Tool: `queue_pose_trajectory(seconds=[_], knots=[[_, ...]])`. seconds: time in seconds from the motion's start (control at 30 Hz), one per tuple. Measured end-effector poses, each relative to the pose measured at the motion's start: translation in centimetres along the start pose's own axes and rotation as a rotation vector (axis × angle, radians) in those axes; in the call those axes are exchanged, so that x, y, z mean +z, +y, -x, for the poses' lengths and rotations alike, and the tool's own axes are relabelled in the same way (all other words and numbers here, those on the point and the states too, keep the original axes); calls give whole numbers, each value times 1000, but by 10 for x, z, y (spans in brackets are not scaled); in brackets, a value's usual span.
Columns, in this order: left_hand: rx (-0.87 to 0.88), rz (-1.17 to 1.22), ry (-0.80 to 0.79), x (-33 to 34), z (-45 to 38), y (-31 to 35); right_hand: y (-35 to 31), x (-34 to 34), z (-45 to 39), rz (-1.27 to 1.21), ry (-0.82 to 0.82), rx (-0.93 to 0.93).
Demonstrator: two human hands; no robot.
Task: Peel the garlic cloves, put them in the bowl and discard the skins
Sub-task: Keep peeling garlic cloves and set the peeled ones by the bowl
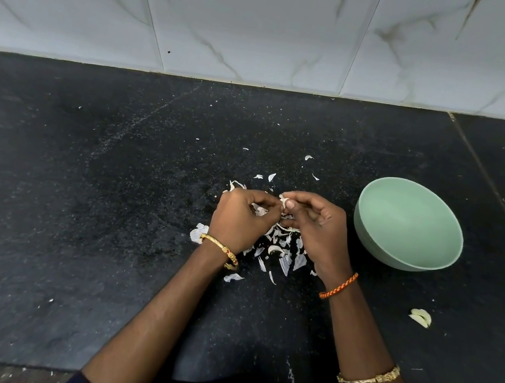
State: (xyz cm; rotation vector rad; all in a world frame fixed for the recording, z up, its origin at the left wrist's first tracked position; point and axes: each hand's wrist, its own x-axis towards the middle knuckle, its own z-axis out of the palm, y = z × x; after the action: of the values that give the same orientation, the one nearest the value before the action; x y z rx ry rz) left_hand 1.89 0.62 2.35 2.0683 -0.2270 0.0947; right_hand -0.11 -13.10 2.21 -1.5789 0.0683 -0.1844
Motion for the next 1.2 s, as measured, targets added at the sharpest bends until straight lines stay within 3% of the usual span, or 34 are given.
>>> queue_pose_trajectory(seconds=[0.37, 0.67, 0.8, 0.97, 1.2], knots=[[-62, -32, 41, 3, -1, 3, 2, -1, 0, -111, -40, 74], [-25, -166, -102, 1, -6, 1, 5, -4, 2, -51, -46, 88], [16, -83, -116, -3, -7, 3, 2, -5, 1, -67, -35, 80], [-60, 130, -55, -5, -6, -2, -2, -8, 0, -148, -23, 142], [-44, 150, -33, -5, -5, 4, -7, -6, 1, -238, -27, 219]])
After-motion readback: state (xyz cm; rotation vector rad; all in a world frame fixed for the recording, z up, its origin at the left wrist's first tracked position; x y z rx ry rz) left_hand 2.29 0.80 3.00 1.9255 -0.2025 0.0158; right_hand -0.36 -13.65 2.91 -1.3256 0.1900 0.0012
